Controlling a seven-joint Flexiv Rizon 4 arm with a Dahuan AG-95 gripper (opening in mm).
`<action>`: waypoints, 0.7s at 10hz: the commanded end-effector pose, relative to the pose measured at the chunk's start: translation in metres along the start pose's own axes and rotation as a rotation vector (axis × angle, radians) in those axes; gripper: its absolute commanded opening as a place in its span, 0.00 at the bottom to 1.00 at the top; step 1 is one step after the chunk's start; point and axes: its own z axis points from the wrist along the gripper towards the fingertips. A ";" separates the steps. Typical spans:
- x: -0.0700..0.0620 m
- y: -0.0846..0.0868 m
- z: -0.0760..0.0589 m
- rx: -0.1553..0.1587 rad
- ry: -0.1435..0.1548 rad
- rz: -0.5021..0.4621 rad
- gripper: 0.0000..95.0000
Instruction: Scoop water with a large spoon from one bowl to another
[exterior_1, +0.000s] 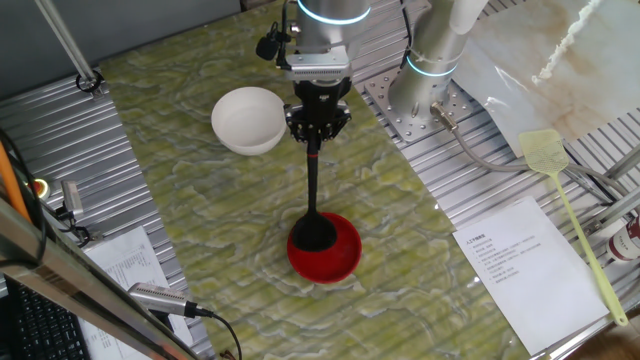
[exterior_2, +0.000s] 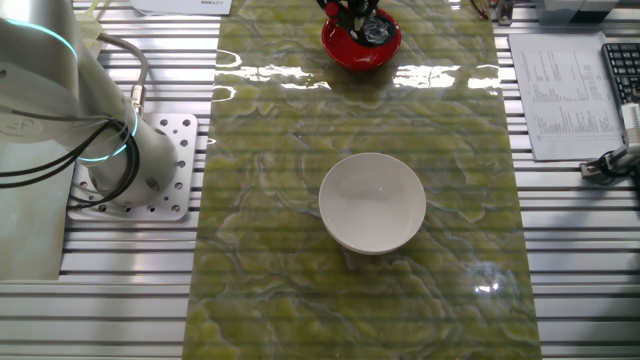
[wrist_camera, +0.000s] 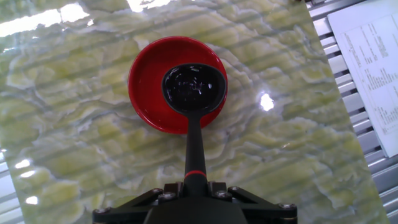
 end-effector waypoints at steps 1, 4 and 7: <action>0.006 -0.006 0.000 -0.003 -0.005 -0.015 0.00; 0.013 -0.013 -0.002 -0.003 -0.006 -0.025 0.00; 0.025 -0.023 -0.004 -0.005 -0.017 -0.040 0.00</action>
